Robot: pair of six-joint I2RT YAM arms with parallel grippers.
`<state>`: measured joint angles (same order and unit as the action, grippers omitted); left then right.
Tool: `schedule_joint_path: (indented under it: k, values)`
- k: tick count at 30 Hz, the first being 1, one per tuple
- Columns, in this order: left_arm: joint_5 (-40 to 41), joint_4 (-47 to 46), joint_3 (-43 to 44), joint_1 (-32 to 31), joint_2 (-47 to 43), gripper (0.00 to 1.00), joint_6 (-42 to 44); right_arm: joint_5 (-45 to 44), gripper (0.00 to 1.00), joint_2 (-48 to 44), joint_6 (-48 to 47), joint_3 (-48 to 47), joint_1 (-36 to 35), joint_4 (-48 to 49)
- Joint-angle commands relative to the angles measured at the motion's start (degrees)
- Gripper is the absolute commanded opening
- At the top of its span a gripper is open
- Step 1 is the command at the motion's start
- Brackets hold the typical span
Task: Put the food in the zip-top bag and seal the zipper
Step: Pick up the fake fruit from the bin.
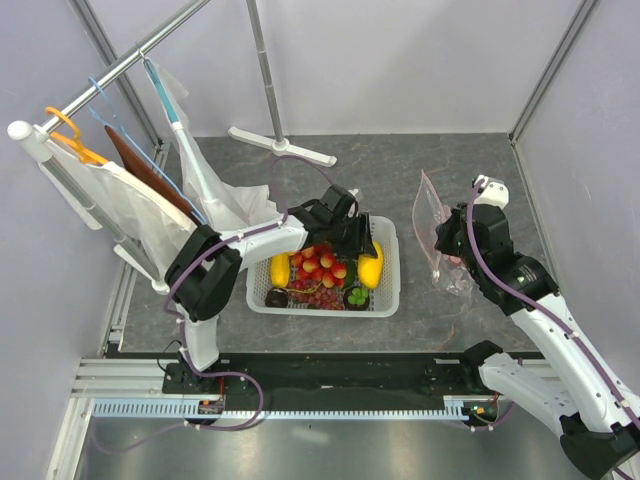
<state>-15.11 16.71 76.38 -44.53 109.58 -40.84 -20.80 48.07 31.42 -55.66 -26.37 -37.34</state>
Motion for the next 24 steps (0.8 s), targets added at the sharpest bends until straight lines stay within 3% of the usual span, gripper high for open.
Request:
schedule_joint_path:
  k: [1, 11, 18, 24]
  values:
    - [-0.88, -3.97, -1.31, -0.29, -5.08, 0.47, 2.17, 0.14, 0.00, -0.09, -0.31, -1.91, 0.27, 0.52]
    - [1.57, -6.08, -4.14, -0.29, -9.73, 0.43, 6.38, 0.67, 0.00, -0.26, -0.40, -1.38, 0.27, 0.69]
    - [11.68, 10.60, 5.44, -0.73, -11.75, 0.37, 21.65, 1.02, 0.00, -0.26, -0.39, -1.12, 0.18, 0.87]
    - [18.27, 21.34, 5.63, -0.73, -16.23, 0.36, 35.27, 1.20, 0.00, -0.53, -0.48, -1.12, 0.18, 0.69]
